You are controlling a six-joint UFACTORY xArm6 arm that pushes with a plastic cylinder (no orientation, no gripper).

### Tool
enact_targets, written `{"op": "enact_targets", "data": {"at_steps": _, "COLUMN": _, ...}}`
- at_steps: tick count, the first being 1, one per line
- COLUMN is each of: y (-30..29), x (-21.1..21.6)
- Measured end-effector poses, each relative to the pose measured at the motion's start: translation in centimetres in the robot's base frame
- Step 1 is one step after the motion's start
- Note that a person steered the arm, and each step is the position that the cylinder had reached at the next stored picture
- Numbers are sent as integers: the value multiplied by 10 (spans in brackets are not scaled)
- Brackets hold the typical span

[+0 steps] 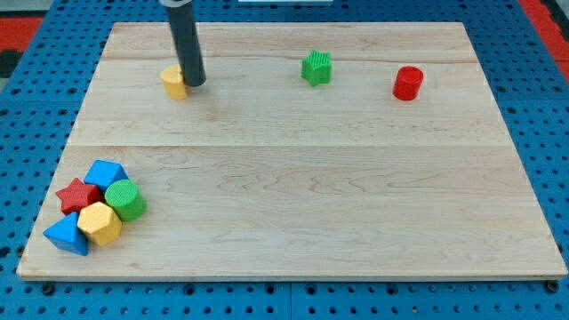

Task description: Place the yellow heart to the bottom left of the green star

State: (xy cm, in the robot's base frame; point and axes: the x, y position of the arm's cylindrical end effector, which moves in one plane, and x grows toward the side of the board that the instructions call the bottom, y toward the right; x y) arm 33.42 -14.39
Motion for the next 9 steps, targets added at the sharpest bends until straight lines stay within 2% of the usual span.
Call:
{"op": "enact_targets", "data": {"at_steps": 1, "y": -26, "x": 12}}
{"op": "enact_targets", "data": {"at_steps": 2, "y": -11, "x": 0}}
{"op": "enact_targets", "data": {"at_steps": 3, "y": 21, "x": -91}}
{"op": "enact_targets", "data": {"at_steps": 4, "y": -50, "x": -67}}
{"op": "enact_targets", "data": {"at_steps": 5, "y": -106, "x": -2}}
{"op": "enact_targets", "data": {"at_steps": 6, "y": -69, "x": 12}}
{"op": "enact_targets", "data": {"at_steps": 7, "y": 7, "x": 9}}
{"op": "enact_targets", "data": {"at_steps": 8, "y": 55, "x": -2}}
{"op": "enact_targets", "data": {"at_steps": 9, "y": 34, "x": -30}}
